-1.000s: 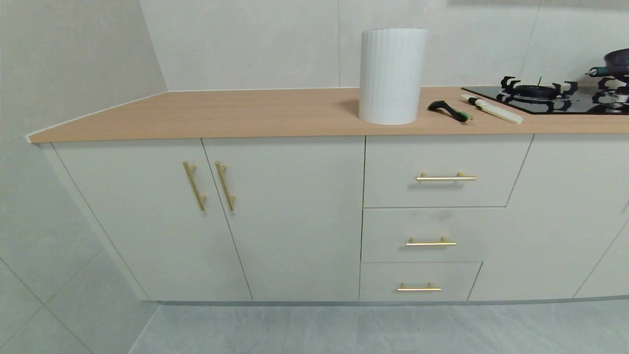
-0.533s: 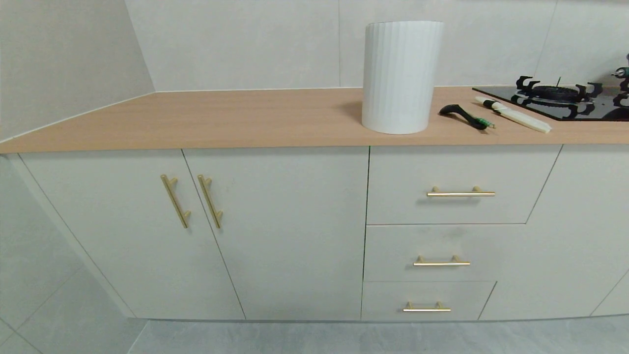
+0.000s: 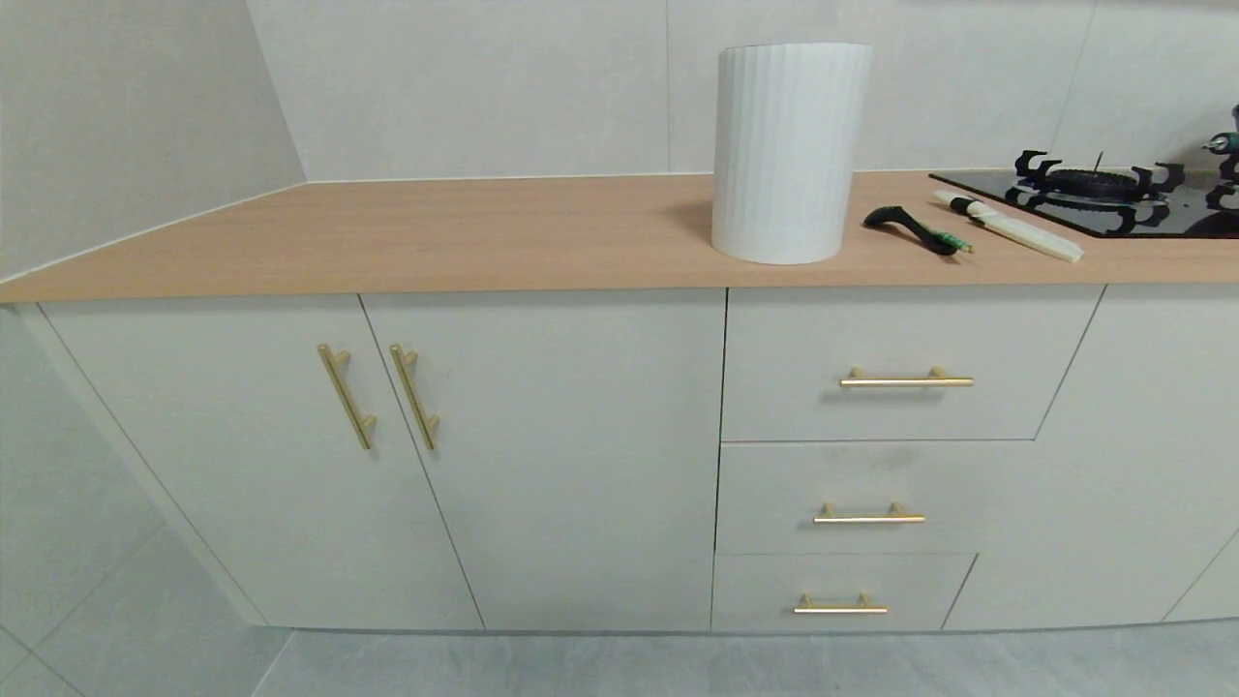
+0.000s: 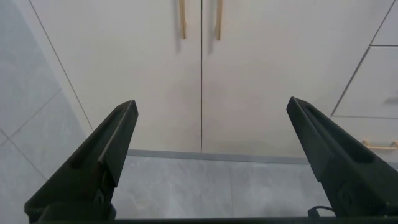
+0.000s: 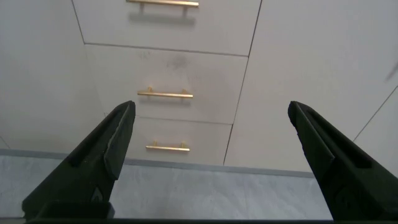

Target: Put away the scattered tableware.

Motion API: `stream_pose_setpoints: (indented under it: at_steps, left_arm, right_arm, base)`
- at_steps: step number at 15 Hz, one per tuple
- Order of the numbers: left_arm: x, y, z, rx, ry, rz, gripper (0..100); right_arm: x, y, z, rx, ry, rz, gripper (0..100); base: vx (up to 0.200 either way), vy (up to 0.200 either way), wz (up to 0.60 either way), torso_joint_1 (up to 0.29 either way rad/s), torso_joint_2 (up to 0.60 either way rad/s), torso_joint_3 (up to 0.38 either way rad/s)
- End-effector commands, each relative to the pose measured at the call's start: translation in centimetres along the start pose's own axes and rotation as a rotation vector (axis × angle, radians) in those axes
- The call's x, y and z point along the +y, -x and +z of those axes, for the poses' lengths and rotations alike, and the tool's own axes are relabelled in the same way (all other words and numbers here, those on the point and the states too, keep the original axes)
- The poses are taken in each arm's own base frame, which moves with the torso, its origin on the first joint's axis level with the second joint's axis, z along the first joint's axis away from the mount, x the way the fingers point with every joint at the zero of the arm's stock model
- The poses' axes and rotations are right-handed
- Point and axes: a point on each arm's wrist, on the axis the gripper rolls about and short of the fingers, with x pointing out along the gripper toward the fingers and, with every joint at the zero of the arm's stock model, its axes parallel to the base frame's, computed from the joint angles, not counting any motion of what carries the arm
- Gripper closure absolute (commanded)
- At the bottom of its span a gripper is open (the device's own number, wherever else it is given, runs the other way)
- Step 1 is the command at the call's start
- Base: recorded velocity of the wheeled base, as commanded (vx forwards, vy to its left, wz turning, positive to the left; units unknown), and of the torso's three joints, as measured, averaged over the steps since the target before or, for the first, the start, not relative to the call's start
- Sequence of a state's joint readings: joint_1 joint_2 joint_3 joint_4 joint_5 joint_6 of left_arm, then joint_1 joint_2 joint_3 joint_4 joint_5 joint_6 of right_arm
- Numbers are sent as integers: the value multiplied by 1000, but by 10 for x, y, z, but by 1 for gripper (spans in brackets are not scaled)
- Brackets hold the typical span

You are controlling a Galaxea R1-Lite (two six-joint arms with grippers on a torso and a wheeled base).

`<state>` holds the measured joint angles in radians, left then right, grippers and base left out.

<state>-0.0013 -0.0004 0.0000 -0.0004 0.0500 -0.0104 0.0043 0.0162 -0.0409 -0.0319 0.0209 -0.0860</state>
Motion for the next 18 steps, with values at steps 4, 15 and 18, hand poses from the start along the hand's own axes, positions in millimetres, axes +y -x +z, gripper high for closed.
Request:
stream_pose_setpoints:
  at_steps: [4, 15, 18]
  left_arm:
    - [0, 0, 0, -1, 0, 0, 0]
    - [0, 0, 0, -1, 0, 0, 0]
    - [0, 0, 0, 1, 0, 0, 0]
  right_arm:
    - [-3, -43, 55, 216, -5, 175, 0]
    - [37, -262, 57, 787, 20, 314, 0]
    - [44, -288, 27, 864, 3, 307, 0]
  base:
    - [0, 0, 0, 0, 0, 0]
    - [0, 0, 0, 0, 0, 0]
    - [0, 0, 0, 0, 0, 0]
